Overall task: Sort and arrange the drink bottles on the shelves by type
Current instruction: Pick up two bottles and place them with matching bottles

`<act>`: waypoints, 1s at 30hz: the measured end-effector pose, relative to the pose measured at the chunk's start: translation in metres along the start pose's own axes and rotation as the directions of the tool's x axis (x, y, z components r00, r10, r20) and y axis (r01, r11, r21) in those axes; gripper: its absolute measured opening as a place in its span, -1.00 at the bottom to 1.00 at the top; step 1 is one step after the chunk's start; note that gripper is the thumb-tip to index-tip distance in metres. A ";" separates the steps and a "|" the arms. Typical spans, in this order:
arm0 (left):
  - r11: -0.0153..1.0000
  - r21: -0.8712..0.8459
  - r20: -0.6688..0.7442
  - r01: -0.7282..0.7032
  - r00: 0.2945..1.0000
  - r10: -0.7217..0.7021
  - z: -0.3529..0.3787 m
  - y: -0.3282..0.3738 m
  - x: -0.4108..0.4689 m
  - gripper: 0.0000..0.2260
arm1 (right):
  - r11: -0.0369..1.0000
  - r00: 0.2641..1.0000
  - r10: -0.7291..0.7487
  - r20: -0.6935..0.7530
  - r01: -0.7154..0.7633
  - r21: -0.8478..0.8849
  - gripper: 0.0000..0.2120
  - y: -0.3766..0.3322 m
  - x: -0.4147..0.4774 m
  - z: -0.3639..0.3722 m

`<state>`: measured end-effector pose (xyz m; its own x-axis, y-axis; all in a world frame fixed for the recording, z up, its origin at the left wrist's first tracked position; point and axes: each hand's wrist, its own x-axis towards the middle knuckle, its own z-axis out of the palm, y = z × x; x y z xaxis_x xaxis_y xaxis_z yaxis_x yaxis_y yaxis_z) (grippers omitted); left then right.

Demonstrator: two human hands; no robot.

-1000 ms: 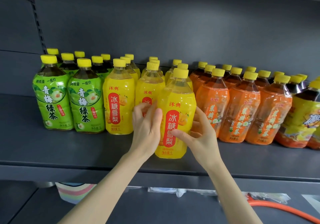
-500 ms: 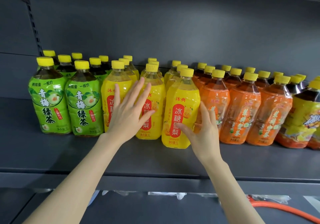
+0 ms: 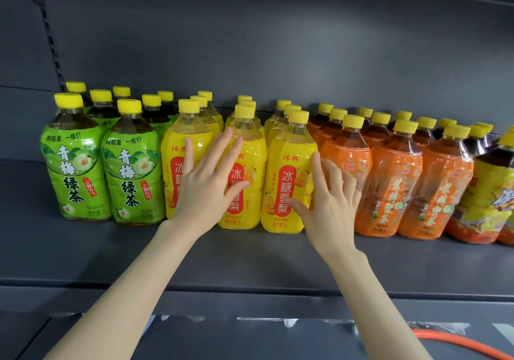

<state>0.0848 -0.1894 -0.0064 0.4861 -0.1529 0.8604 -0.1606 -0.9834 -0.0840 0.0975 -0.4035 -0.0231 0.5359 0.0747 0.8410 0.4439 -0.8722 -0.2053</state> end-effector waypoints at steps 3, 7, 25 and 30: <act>1.000 -0.003 0.008 0.004 1.000 -0.004 -0.001 0.000 0.000 -0.35 | 0.996 0.999 -0.045 0.015 0.046 -0.079 -0.05 -0.002 0.001 -0.001; 1.000 -0.009 0.008 0.003 1.000 -0.003 -0.001 0.000 0.000 -0.35 | 0.987 0.995 -0.097 0.037 0.101 -0.127 0.03 -0.002 -0.001 0.005; 1.000 0.001 0.071 0.007 0.997 -0.007 -0.005 0.003 0.000 -0.35 | 0.978 0.995 -0.094 0.035 0.099 -0.183 0.02 -0.001 0.004 0.010; 0.999 0.052 0.144 0.011 0.989 -0.018 -0.014 0.009 0.002 -0.34 | 0.976 0.993 -0.092 0.070 0.104 -0.193 0.03 -0.003 0.005 0.004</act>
<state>0.0724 -0.1974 0.0015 0.6074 -0.1476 0.7806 -0.1109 -0.9887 -0.1007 0.1019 -0.3986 -0.0204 0.5419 0.1881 0.8191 0.3503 -0.9365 -0.0167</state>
